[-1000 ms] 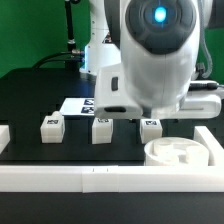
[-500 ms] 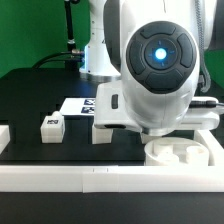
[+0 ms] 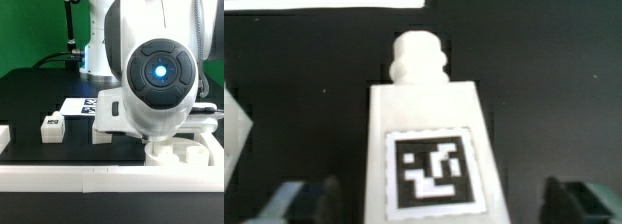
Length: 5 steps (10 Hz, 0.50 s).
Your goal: Assemble stool
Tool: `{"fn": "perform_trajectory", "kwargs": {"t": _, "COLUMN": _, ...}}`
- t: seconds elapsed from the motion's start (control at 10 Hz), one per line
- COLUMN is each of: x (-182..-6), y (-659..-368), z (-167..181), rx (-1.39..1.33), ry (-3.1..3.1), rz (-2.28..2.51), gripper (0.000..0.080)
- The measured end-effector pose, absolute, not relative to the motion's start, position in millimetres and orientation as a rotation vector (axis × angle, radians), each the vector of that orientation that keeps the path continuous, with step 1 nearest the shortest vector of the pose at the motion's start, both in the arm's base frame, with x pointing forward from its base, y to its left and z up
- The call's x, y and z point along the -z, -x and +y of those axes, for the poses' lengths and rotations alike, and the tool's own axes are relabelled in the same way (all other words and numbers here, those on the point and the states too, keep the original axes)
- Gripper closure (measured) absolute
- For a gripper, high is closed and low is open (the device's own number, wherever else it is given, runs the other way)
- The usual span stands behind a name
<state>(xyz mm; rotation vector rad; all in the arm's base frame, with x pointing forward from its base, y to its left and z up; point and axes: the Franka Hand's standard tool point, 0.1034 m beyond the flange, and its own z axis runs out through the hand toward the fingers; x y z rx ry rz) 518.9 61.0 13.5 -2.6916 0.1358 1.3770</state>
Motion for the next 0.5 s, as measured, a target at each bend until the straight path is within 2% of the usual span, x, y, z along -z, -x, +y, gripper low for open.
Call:
{"fn": "perform_trajectory", "kwargs": {"t": 0.1, "x": -13.1, "y": -518.7, "z": 60.7, "rx": -1.376, "ry": 2.691, "rz": 0.133, "gripper": 0.0408}}
{"fn": "perform_trajectory", "kwargs": {"t": 0.2, "x": -13.2, "y": -518.8, "z": 60.7, "rx": -1.376, "ry": 2.690, "rz": 0.131, "gripper": 0.0408}}
{"fn": "perform_trajectory", "kwargs": {"t": 0.3, "x": -13.2, "y": -518.8, "z": 60.7, "rx": -1.374, "ry": 2.689, "rz": 0.125, "gripper": 0.0464}}
{"fn": "perform_trajectory", "kwargs": {"t": 0.5, "x": -14.5, "y": -519.7, "z": 60.6, "rx": -1.367, "ry": 2.685, "rz": 0.103, "gripper": 0.0464}}
